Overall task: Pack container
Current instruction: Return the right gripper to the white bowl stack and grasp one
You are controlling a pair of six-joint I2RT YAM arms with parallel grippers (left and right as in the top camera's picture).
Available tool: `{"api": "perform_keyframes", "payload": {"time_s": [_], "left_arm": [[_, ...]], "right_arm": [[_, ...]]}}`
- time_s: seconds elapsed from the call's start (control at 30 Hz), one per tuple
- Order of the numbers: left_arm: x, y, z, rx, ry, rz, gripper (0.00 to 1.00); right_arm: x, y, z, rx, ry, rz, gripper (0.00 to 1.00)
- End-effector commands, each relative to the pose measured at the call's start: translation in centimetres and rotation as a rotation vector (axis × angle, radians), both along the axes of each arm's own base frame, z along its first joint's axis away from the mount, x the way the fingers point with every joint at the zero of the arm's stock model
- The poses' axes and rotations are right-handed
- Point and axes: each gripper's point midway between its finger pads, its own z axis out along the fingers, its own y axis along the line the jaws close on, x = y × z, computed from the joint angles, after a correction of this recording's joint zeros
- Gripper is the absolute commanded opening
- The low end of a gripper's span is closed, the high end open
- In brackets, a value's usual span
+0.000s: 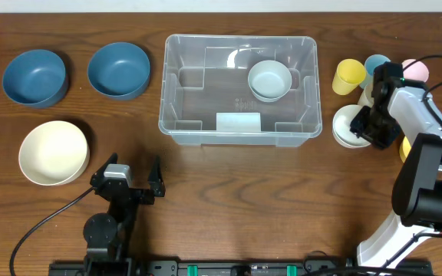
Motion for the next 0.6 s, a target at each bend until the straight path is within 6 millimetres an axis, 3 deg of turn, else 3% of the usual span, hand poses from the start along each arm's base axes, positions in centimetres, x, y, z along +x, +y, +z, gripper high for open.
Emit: {"api": "perform_keyframes", "payload": {"time_s": [0.0, 0.33, 0.57], "left_arm": [[-0.08, -0.07, -1.53, -0.002, 0.046, -0.006, 0.98], [-0.08, -0.07, -1.53, -0.002, 0.046, -0.006, 0.98], [-0.08, -0.07, -1.53, -0.002, 0.046, -0.006, 0.98]], "right_arm": [[-0.14, -0.50, -0.16, -0.022, 0.005, -0.001, 0.39], [0.41, -0.59, -0.14, -0.026, -0.016, 0.006, 0.01], [0.59, -0.37, 0.10, -0.012, -0.025, 0.015, 0.01]]}}
